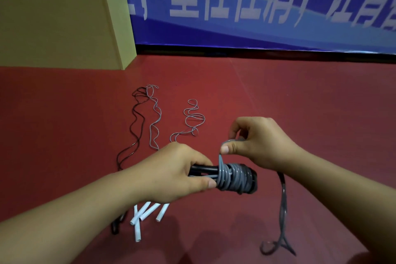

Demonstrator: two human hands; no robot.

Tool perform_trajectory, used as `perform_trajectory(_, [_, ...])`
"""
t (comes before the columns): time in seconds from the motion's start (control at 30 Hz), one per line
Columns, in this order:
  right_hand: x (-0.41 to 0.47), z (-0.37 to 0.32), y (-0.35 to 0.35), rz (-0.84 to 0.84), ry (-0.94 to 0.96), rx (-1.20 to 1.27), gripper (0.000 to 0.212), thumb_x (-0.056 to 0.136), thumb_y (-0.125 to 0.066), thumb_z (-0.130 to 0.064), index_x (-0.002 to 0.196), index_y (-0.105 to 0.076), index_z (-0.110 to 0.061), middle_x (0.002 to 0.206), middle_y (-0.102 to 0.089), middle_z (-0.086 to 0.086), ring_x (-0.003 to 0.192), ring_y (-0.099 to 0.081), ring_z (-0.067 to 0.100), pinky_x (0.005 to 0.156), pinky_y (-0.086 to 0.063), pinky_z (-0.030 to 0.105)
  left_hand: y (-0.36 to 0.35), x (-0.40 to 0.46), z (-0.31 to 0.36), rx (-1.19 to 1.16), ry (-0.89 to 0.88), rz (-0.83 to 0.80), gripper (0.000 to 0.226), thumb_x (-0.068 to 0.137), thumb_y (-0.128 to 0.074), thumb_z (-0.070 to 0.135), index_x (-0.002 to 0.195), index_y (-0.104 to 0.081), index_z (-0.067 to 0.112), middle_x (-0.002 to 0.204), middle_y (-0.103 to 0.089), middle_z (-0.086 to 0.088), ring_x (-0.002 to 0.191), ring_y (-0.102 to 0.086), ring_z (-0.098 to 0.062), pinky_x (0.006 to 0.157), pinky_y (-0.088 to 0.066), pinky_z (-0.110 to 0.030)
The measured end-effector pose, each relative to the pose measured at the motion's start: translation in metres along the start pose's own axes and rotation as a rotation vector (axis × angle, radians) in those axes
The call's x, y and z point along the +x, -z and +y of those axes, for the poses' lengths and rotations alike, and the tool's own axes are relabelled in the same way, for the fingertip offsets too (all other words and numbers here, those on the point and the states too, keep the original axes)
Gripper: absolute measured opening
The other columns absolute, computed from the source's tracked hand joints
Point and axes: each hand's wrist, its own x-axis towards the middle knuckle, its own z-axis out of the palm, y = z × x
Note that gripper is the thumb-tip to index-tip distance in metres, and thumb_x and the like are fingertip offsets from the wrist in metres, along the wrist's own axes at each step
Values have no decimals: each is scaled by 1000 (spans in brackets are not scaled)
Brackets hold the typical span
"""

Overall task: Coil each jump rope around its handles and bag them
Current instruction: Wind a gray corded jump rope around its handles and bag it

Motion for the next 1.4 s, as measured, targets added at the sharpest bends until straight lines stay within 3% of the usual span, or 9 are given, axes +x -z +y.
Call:
perform_trajectory(0.13, [1, 6, 3, 4, 49, 160, 31, 64, -85, -42, 75, -62, -24, 60, -58, -8, 54, -46, -1, 54, -39, 17, 6, -2, 4, -336, -23, -135, 19, 91, -69, 33, 90, -70, 13, 70, -54, -6, 67, -47, -11, 62, -40, -37])
perform_trajectory(0.27, [4, 10, 6, 29, 88, 256, 27, 68, -78, -43, 75, -63, -21, 64, -62, -4, 59, -51, 5, 59, -47, 31, 10, -4, 9, -541, -33, -152, 19, 94, -64, 19, 89, -65, 0, 67, -55, 9, 63, -47, -5, 61, -37, -17])
perform_trajectory(0.37, [6, 8, 8, 23, 95, 334, 23, 73, -76, -41, 75, -65, -21, 65, -66, -2, 60, -59, 8, 58, -50, 31, 13, -5, 12, -688, -22, -109, 18, 89, -64, 23, 89, -66, 5, 68, -59, 4, 64, -45, -10, 58, -34, -18])
perform_trajectory(0.47, [4, 10, 5, 7, 102, 349, 12, 77, -72, -12, 79, -65, -21, 75, -71, 5, 68, -69, 24, 61, -58, 43, 11, -4, 13, -867, 21, -55, 32, 84, -64, 24, 97, -63, -6, 65, -59, 2, 58, -46, -7, 56, -38, -15])
perform_trajectory(0.6, [-2, 9, -2, 5, -3, 234, 28, 83, -62, -8, 65, -53, -28, 54, -62, -16, 51, -58, -1, 48, -44, 14, 6, 0, 13, -1058, 84, 58, 37, 81, -62, 24, 109, -67, -1, 63, -58, -1, 56, -46, -8, 55, -39, -18])
perform_trajectory(0.8, [-5, -9, -21, -183, 9, 387, 11, 91, -66, -16, 84, -62, -24, 69, -70, 6, 53, -60, 14, 57, -53, 29, 9, 3, 4, -1098, 154, 240, 41, 80, -67, 29, 110, -68, 1, 66, -57, 0, 58, -42, -10, 57, -36, -21])
perform_trajectory(1.03, [-7, -21, -27, -337, 17, 358, 7, 95, -60, -15, 99, -56, -18, 82, -73, 9, 63, -64, 10, 55, -44, 13, 9, 6, -3, -1032, 186, 422, 50, 81, -63, 29, 110, -60, -11, 66, -55, -1, 54, -41, -9, 51, -37, -16])
perform_trajectory(1.23, [-7, -19, -27, -292, -16, 420, 4, 96, -56, -12, 96, -58, -16, 70, -62, -2, 63, -57, 9, 64, -51, 28, 7, 9, -11, -947, 218, 493, 15, 94, -59, 17, 93, -69, 6, 66, -57, 0, 53, -44, -8, 52, -39, -16])
perform_trajectory(1.4, [-5, -23, -29, -257, -52, 367, 6, 95, -58, -20, 99, -62, -23, 69, -63, -6, 60, -52, 4, 61, -47, 28, 6, 11, -15, -868, 235, 522, 14, 96, -58, 18, 84, -64, 15, 65, -57, 0, 51, -46, -8, 51, -39, -19])
